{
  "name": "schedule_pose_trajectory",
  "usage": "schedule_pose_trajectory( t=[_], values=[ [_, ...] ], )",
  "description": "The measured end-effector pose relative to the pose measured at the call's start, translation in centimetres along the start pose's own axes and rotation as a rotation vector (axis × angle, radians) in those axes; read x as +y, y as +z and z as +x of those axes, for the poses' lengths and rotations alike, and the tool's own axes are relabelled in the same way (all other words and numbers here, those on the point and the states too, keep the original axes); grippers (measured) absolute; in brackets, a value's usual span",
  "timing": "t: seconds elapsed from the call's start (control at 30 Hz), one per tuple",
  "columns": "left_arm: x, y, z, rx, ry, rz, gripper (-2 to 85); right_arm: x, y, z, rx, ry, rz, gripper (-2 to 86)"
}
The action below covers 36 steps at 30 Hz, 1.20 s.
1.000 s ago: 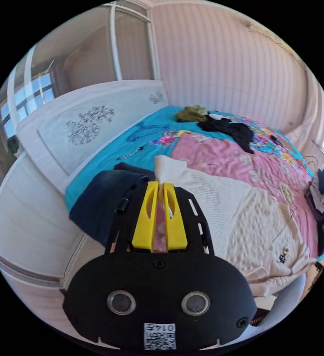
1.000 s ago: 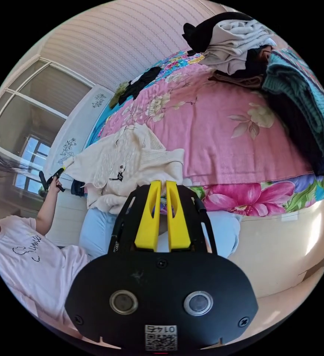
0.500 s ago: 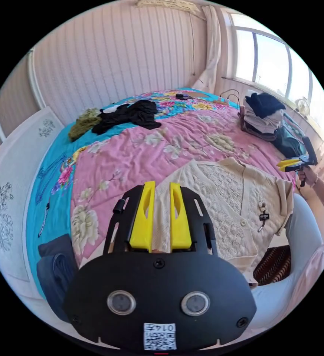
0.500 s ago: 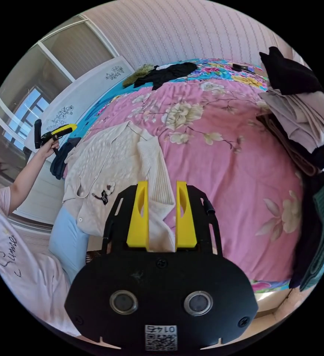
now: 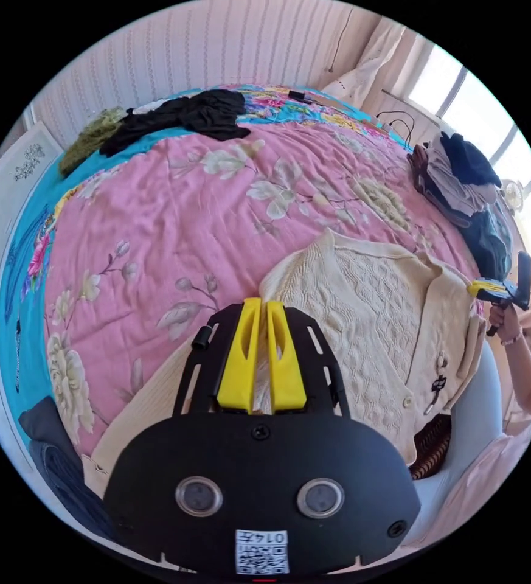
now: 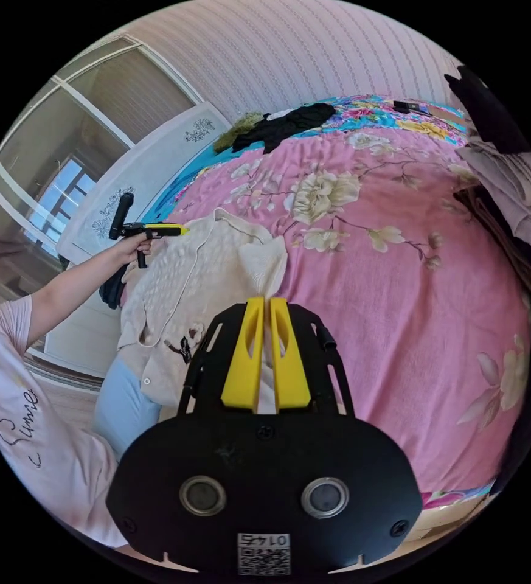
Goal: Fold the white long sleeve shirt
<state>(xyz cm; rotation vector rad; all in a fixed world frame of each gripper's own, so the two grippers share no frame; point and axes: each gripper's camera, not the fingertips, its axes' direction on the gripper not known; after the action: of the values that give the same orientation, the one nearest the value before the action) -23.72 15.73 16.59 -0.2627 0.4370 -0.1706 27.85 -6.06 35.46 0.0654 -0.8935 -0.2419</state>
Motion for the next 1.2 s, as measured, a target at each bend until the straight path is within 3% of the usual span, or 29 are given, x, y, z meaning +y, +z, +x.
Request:
schedule_pose_trajectory(
  t=[0.13, 0.23, 0.43, 0.63, 0.87, 1.03, 1.13, 1.2],
  values=[
    [4.5, -8.8, 0.5, 0.013, -0.088, 0.282, -0.9, 0.8, -5.3, -4.0, -0.008, -0.059, 0.135, 0.5],
    [9.3, -16.2, 2.4, -0.093, -0.055, 0.434, -1.0, 1.9, -9.6, -7.6, -0.001, -0.129, 0.238, 0.2],
    [17.0, -29.3, 6.2, -0.228, -0.008, 0.658, -1.0, 3.3, -18.7, -15.0, 0.097, -0.297, 0.422, -0.2],
    [18.4, -36.4, 8.6, -0.264, 0.018, 0.868, -1.0, 0.9, -25.0, -20.3, 0.185, -0.441, 0.544, -0.3],
    [11.7, -36.2, 7.0, -0.327, 0.05, 0.819, -0.9, -10.3, -26.9, -21.2, 0.296, -0.496, 0.4, -0.2],
    [0.8, -25.2, 0.5, -0.306, -0.09, 0.564, 0.1, -26.8, -16.0, -15.0, 0.284, -0.324, 0.084, -0.3],
    [-1.3, -17.5, -3.3, -0.279, -0.262, 0.406, 0.3, -29.7, -7.3, -11.3, 0.35, -0.178, 0.07, -0.4],
    [-0.2, -14.8, -4.0, -0.262, -0.267, 0.391, 0.5, -28.5, -3.0, -10.7, 0.292, -0.188, 0.048, -0.3]
  ],
)
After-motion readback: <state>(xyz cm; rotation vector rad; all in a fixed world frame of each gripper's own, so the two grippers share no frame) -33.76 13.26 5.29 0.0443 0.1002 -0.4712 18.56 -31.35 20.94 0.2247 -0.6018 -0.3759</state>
